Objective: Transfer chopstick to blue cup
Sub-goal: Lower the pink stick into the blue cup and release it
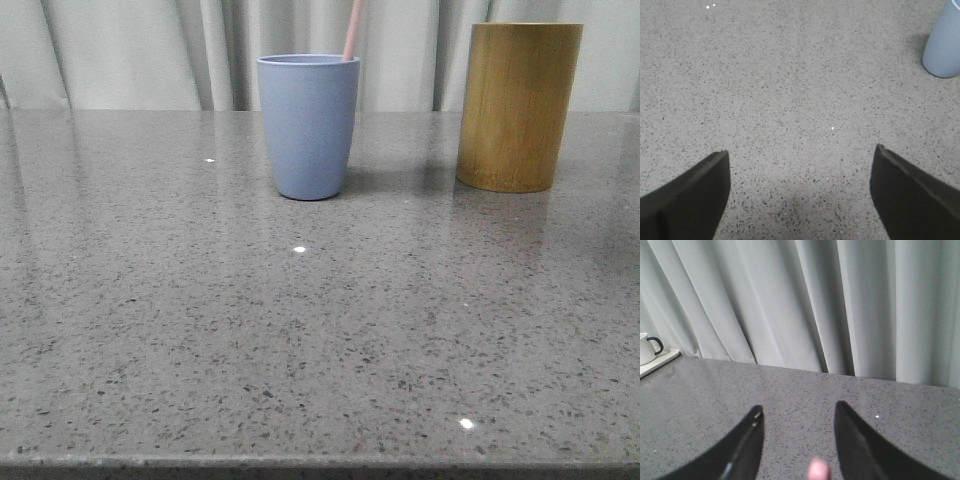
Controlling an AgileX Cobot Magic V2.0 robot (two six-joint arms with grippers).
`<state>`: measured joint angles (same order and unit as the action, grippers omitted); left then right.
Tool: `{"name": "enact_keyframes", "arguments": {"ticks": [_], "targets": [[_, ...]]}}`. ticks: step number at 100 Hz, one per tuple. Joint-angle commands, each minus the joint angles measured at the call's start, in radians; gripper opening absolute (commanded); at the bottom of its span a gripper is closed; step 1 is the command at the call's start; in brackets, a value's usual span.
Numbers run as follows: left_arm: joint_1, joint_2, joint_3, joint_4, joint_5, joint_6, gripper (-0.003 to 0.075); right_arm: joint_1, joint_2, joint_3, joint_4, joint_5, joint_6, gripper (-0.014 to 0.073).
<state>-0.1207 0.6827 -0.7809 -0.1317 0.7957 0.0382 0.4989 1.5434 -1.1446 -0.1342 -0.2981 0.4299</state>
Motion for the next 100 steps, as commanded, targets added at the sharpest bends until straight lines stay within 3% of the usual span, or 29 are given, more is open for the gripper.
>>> {"name": "enact_keyframes", "arguments": {"ticks": [1, 22, 46, 60, 77, 100], "targets": [[0.001, 0.002, -0.024, -0.015, -0.059, -0.008, 0.0557, 0.000, -0.045, -0.035, 0.000, -0.079, -0.001, 0.0474], [0.001, 0.002, -0.024, -0.015, -0.059, -0.008, 0.0557, -0.043, -0.118, -0.035, 0.000, 0.029, -0.002, 0.0474], [0.001, 0.002, -0.024, -0.015, -0.059, -0.008, 0.0557, -0.205, -0.292, -0.034, -0.009, 0.239, -0.004, 0.0472], [0.001, 0.002, -0.024, -0.015, -0.059, -0.008, 0.0557, -0.289, -0.410, -0.015, -0.083, 0.369, -0.012, 0.0472], [0.001, 0.002, -0.024, -0.015, -0.059, -0.008, 0.0557, -0.338, -0.562, 0.073, -0.196, 0.511, -0.012, 0.0472], [0.001, 0.002, -0.024, -0.015, -0.059, -0.008, 0.0557, -0.339, -0.780, 0.266, -0.233, 0.659, -0.012, 0.0472]]}}
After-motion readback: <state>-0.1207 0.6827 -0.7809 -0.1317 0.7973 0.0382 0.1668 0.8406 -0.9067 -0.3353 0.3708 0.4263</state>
